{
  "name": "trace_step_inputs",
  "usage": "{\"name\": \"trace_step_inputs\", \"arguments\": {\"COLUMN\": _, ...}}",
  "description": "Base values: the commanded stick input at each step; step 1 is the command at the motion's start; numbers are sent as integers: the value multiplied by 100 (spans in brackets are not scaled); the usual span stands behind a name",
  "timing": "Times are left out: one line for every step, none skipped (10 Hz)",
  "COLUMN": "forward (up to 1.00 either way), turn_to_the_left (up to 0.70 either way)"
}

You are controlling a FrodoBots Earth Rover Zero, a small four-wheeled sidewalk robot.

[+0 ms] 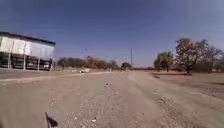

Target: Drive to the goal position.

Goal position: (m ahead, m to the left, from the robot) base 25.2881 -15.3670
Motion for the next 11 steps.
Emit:
{"name": "trace_step_inputs", "arguments": {"forward": 50, "turn_to_the_left": 0}}
{"name": "trace_step_inputs", "arguments": {"forward": 50, "turn_to_the_left": 0}}
{"name": "trace_step_inputs", "arguments": {"forward": 50, "turn_to_the_left": 0}}
{"name": "trace_step_inputs", "arguments": {"forward": 50, "turn_to_the_left": 0}}
{"name": "trace_step_inputs", "arguments": {"forward": 50, "turn_to_the_left": 0}}
{"name": "trace_step_inputs", "arguments": {"forward": 50, "turn_to_the_left": 0}}
{"name": "trace_step_inputs", "arguments": {"forward": 50, "turn_to_the_left": 0}}
{"name": "trace_step_inputs", "arguments": {"forward": 50, "turn_to_the_left": 0}}
{"name": "trace_step_inputs", "arguments": {"forward": 50, "turn_to_the_left": 0}}
{"name": "trace_step_inputs", "arguments": {"forward": 50, "turn_to_the_left": 0}}
{"name": "trace_step_inputs", "arguments": {"forward": 50, "turn_to_the_left": 0}}
